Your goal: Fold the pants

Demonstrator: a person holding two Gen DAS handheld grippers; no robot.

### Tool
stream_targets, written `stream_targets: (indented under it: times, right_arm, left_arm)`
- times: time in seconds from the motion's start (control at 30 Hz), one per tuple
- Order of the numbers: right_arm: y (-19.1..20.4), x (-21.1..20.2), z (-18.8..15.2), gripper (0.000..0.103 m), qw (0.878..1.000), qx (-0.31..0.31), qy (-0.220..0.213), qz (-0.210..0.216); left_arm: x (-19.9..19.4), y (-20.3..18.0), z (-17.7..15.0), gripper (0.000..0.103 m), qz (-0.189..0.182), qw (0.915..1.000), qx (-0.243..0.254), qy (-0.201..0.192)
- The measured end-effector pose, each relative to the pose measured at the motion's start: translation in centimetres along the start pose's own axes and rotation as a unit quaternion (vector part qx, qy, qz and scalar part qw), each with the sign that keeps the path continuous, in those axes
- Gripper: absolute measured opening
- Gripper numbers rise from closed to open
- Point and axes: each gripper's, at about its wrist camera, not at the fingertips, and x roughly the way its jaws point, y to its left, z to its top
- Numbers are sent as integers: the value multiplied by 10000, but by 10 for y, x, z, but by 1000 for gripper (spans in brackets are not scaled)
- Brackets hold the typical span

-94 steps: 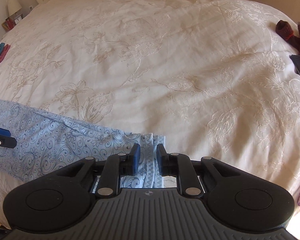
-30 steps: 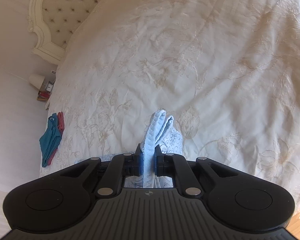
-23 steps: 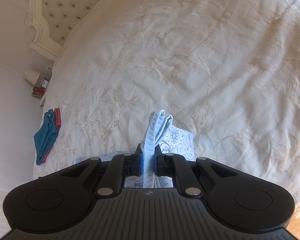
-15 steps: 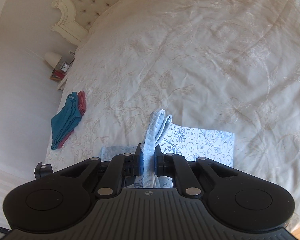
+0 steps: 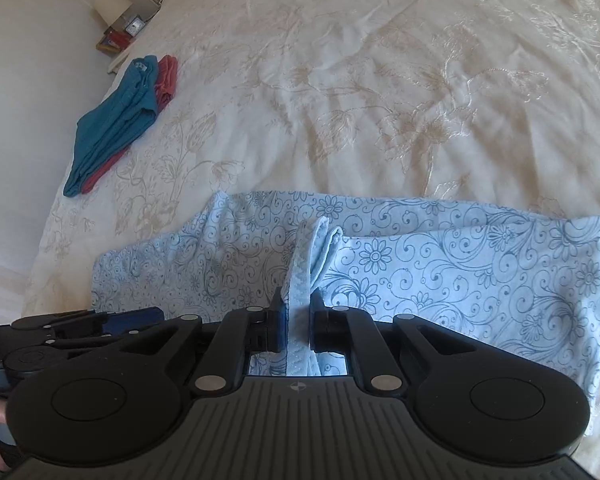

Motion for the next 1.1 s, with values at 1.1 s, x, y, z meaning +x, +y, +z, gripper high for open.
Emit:
stream_targets:
  times: [1.1]
  right_arm:
    - [-145,-61,-24,42,9881,864,-501,-1168]
  left_arm:
    - [47,-33,24,54,-137,9968,-727,307]
